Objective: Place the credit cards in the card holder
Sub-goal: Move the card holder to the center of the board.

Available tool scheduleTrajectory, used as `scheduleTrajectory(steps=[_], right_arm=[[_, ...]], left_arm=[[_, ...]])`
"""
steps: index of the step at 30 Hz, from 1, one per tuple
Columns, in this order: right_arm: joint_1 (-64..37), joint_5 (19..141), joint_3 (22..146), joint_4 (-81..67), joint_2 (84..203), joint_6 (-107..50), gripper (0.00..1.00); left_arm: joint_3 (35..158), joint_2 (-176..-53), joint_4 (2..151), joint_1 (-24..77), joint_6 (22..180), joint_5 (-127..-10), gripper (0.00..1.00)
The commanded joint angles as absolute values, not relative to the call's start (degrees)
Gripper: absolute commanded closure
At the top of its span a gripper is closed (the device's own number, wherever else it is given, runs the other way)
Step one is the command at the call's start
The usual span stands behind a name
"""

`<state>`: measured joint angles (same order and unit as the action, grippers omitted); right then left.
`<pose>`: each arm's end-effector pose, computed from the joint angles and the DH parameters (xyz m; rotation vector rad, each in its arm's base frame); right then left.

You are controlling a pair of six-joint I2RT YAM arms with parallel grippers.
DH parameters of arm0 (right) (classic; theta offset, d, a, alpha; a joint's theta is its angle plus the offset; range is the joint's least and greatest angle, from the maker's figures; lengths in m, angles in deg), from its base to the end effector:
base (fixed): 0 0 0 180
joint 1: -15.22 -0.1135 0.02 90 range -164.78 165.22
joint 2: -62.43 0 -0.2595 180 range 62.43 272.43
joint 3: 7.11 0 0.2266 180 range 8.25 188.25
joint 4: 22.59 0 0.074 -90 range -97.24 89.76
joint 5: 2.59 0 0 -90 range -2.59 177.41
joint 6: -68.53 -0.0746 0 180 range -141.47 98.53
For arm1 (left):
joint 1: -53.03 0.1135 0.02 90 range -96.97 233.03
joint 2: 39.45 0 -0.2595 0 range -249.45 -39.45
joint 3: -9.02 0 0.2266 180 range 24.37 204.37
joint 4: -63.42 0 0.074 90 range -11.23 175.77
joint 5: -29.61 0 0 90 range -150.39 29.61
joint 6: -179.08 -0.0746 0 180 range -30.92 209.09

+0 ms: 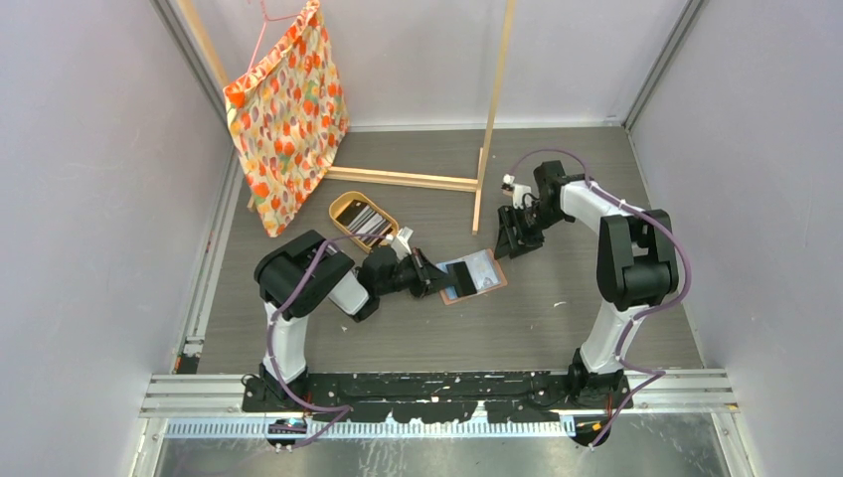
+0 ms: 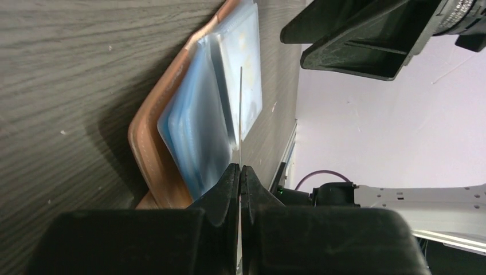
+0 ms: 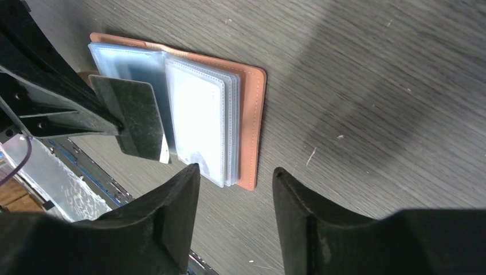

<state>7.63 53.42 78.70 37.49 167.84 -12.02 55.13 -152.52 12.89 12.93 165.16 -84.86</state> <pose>0.3184 0.0845 0.1540 -0.4967 2.7880 0.8609 0.2451 -0.2468 0.1036 -0.3448 2.2323 -1.6707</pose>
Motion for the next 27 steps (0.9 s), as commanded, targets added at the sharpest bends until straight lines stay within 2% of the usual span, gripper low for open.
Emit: scheduleTrajectory(steps=[1,7,27], right_arm=[[6.9,53.6,81.3,38.4,167.8,-12.2,0.48],[6.8,53.4,81.5,38.7,167.9,-12.2,0.54],[3.9,52.6,82.2,39.7,170.8,-11.8,0.59]], left_arm=[[57.4,-153.7,16.5,13.5,164.8,-84.5,1.0],[58.7,-155.3,17.7,13.9,166.2,-85.1,1.0],[59.9,-153.6,23.5,15.4,169.0,-89.2,1.0]])
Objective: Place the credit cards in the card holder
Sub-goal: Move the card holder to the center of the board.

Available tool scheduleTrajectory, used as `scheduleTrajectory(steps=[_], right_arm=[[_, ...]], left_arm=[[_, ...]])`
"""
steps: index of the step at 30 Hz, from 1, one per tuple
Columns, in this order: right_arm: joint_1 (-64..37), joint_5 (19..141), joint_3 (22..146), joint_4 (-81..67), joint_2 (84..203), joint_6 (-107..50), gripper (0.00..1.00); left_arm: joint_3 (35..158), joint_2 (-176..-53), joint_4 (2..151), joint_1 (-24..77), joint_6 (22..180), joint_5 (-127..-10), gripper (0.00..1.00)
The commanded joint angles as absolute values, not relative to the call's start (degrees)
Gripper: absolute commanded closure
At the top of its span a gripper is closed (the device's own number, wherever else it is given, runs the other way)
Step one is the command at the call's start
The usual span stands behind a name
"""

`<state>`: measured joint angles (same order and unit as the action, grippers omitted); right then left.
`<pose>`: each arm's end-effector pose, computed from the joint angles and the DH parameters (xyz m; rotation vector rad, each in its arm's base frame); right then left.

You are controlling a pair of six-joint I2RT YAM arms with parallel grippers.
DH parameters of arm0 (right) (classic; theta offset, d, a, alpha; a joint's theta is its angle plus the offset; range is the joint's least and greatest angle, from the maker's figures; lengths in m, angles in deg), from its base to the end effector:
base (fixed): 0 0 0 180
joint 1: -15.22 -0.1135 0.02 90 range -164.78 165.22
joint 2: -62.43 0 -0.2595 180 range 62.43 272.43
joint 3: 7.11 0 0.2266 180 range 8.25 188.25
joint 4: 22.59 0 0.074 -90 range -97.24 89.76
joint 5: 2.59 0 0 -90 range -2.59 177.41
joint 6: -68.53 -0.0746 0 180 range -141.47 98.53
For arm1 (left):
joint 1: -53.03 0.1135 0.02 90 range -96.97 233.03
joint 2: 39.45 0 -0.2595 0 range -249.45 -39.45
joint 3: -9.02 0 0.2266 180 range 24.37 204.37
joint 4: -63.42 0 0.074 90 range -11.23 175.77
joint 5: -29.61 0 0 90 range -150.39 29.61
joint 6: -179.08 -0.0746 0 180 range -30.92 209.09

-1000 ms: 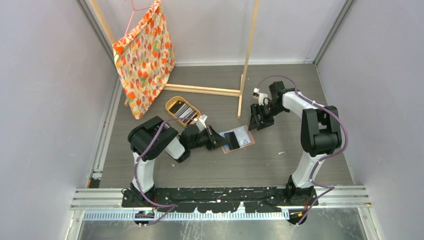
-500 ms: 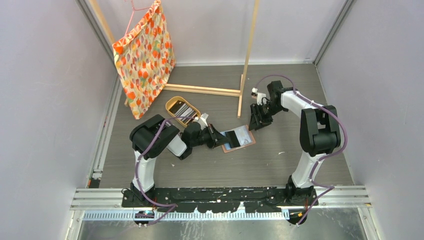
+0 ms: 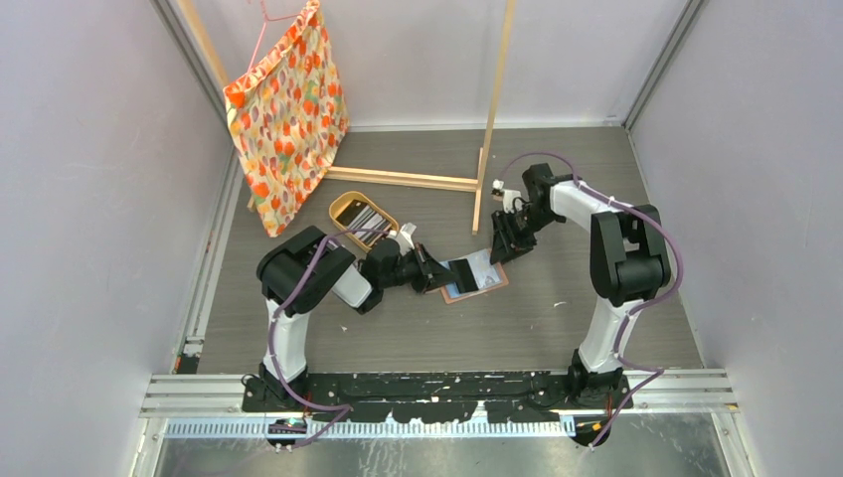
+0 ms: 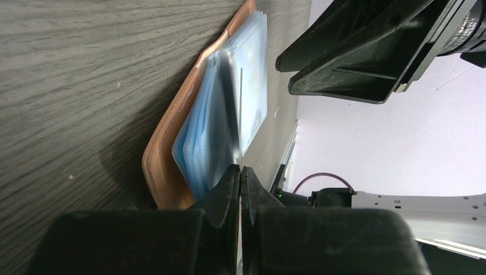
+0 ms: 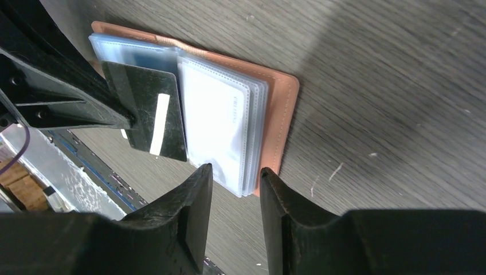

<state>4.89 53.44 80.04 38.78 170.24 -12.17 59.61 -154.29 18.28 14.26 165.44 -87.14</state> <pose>0.3174 0.1002 0.1461 -0.5516 2.8286 0.8818 0.2599 -0.2518 0.0989 -0.3701 2.2881 -1.6644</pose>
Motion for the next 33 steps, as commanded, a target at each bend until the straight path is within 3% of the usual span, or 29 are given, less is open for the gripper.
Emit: scheduleTrajectory(steps=[1,13,33], right_arm=[[3.8,52.8,82.3,39.7,171.0,-11.8,0.6],[2.6,55.2,82.5,39.4,171.8,-12.0,0.62],[1.8,56.3,82.9,39.6,172.2,-11.9,0.63]], left_arm=[[59.8,-153.3,23.8,15.6,169.2,-89.5,1.0],[58.9,-148.8,27.7,16.8,170.4,-94.3,1.0],[65.1,-152.0,38.7,17.6,166.6,-99.8,1.0]])
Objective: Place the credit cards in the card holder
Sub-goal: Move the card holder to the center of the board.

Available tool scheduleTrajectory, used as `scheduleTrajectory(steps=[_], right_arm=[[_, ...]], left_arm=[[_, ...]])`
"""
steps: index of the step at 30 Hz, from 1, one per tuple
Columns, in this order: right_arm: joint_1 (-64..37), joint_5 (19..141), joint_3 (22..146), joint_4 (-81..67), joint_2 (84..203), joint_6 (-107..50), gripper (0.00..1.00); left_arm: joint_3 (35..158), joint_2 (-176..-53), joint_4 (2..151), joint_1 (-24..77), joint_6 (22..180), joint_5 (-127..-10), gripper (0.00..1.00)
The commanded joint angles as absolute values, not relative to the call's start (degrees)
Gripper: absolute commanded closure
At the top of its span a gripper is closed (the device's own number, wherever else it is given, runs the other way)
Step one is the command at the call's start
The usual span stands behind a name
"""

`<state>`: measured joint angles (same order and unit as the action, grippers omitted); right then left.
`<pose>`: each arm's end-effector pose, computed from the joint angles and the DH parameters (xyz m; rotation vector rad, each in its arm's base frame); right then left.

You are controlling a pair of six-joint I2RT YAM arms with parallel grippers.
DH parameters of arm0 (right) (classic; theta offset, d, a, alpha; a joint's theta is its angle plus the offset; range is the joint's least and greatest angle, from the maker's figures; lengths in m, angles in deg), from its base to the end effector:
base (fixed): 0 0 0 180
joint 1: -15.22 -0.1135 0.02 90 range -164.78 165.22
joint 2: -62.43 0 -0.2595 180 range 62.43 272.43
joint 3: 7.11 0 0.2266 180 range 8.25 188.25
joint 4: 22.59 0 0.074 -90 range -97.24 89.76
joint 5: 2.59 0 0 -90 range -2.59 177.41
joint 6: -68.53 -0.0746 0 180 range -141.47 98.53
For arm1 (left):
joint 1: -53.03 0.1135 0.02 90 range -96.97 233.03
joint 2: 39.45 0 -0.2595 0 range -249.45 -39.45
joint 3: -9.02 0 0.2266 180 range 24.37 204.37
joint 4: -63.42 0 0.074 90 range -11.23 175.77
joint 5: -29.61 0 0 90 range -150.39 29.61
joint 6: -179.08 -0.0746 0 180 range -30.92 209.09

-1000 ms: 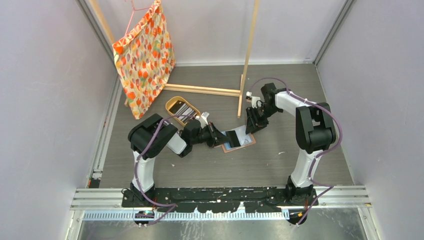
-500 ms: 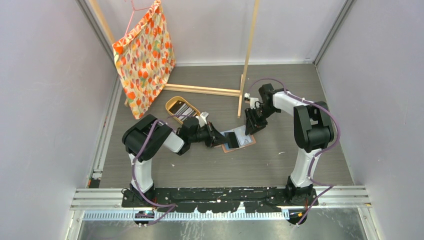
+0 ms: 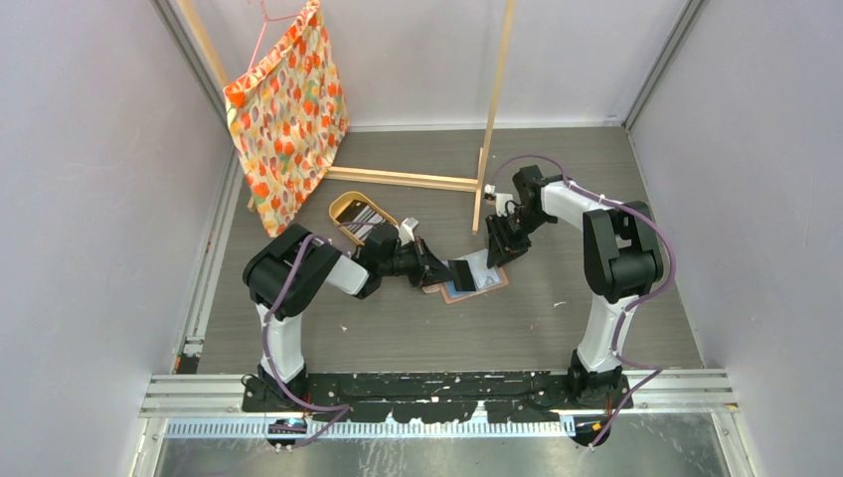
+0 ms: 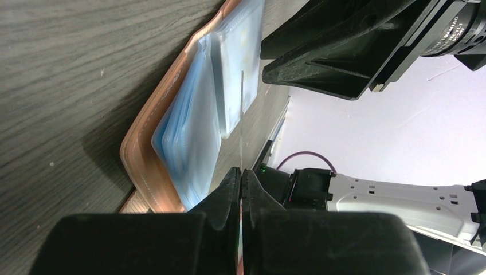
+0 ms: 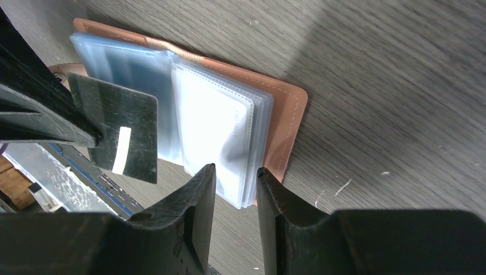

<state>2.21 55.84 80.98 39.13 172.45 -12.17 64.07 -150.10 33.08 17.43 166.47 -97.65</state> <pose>0.3169 0.1133 0.1360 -0.6132 2.8715 0.8348 0.2666 -0.2464 0.1124 -0.3815 2.4553 -1.7365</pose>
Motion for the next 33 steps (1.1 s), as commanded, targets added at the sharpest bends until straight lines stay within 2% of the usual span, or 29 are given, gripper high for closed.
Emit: scheduleTrajectory(steps=[1,14,19,22,27,33], right_arm=[[1.9,56.4,82.9,39.6,172.2,-11.9,0.63],[1.7,56.3,83.1,39.9,172.4,-11.8,0.63],[1.5,56.3,83.1,39.9,172.3,-11.7,0.63],[1.6,56.3,83.1,40.0,172.3,-11.7,0.63],[1.2,57.0,83.2,40.1,172.9,-11.6,0.63],[1.1,58.8,83.1,40.0,173.7,-11.3,0.63]], left_arm=[[65.5,-152.2,39.6,17.6,166.2,-99.9,1.0],[68.4,-149.9,53.5,17.2,156.7,-96.6,1.0],[68.3,-149.1,53.9,16.8,156.1,-95.9,1.0],[67.3,-144.9,54.6,16.1,155.1,-94.2,1.0],[70.1,-136.0,66.5,13.4,148.9,-89.3,1.0],[71.8,-135.7,68.3,12.7,147.1,-87.8,1.0]])
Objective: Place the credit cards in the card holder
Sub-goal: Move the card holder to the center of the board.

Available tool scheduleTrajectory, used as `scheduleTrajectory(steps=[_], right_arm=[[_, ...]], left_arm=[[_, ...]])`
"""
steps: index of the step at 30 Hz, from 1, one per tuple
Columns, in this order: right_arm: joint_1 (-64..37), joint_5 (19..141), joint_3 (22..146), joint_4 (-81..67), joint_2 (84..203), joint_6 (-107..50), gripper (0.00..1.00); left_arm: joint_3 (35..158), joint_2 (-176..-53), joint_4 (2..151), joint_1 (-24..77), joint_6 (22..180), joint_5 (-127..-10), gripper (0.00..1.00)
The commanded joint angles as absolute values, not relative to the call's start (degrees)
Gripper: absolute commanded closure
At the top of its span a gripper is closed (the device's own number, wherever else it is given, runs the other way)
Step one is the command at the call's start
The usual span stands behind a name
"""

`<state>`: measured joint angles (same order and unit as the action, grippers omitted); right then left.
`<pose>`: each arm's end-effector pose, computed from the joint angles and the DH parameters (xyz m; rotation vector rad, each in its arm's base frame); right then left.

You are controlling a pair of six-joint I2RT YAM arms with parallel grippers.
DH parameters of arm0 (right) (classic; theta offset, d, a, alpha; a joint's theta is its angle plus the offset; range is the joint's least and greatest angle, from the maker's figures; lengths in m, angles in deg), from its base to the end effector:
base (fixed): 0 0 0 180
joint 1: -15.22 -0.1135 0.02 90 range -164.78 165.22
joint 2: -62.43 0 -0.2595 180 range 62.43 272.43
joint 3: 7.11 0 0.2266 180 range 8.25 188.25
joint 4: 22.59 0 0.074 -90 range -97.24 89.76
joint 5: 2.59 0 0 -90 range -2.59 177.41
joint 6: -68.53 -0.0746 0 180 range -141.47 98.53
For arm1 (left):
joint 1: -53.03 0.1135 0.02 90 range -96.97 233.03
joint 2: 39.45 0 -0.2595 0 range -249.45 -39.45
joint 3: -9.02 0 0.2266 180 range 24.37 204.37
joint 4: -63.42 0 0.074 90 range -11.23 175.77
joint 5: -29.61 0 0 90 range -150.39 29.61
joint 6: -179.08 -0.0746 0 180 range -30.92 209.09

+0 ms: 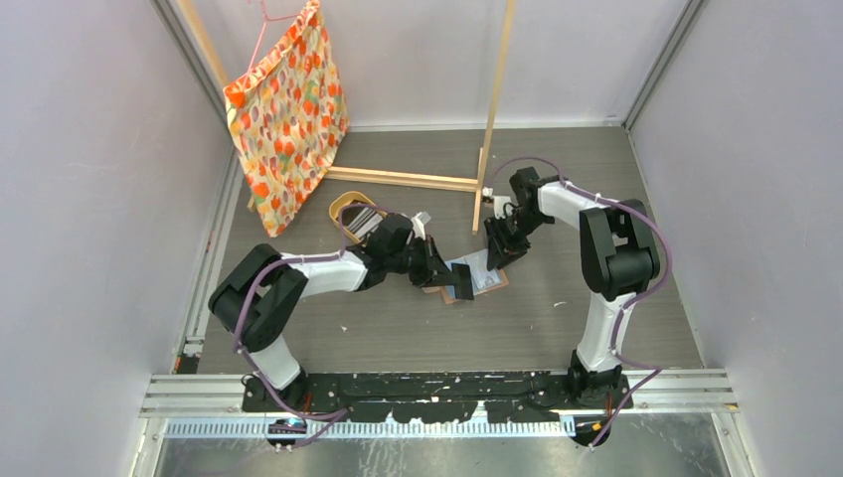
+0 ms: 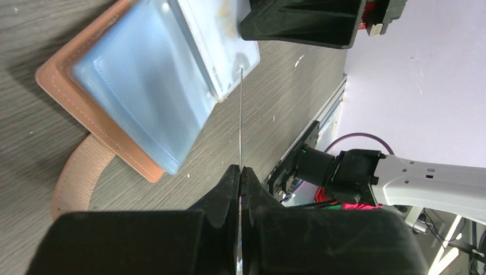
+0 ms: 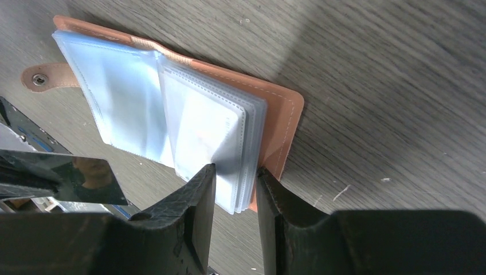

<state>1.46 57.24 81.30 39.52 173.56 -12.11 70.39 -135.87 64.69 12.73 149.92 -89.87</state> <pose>0.3165 0.1161 0.1301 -0.6300 2.8998 0.8043 0.2405 -0.2521 0.1589 -0.1205 2.5675 -1.4216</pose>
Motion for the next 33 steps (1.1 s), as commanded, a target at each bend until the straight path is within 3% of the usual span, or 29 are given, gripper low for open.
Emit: scheduleTrajectory(steps=[1,4,6,11,13,14,17,22,33], right_arm=[[1.2,58.6,83.2,40.0,173.6,-11.2,0.63],[2.2,56.2,82.7,38.6,169.1,-10.8,0.62],[3.5,54.6,81.6,36.6,164.0,-9.9,0.55],[4.1,49.2,76.5,28.4,153.9,-4.0,0.24],[2.3,47.0,73.9,24.5,151.6,1.1,0.02],[1.6,45.9,71.6,22.3,150.8,4.0,0.0],[0.6,39.5,68.8,19.6,151.3,12.3,0.0],[-3.6,42.2,77.4,36.0,158.7,30.6,0.01],[-9.2,52.4,86.6,37.7,171.7,30.6,0.14]], left_arm=[[71.8,-136.2,67.2,12.7,147.6,-88.3,1.0],[71.5,-136.4,63.6,12.4,148.3,-89.3,1.0],[71.0,-134.2,65.1,12.4,146.2,-88.8,1.0],[68.6,-121.3,72.4,12.5,137.9,-83.9,1.0],[68.0,-115.7,75.7,12.4,134.8,-81.7,1.0],[67.4,-113.1,77.1,12.5,133.4,-80.3,1.0],[65.0,-105.4,80.7,12.5,130.4,-77.4,1.0],[59.3,-95.0,83.1,12.6,129.2,-75.0,1.0],[52.0,-78.9,87.9,12.8,129.6,-72.1,1.0]])
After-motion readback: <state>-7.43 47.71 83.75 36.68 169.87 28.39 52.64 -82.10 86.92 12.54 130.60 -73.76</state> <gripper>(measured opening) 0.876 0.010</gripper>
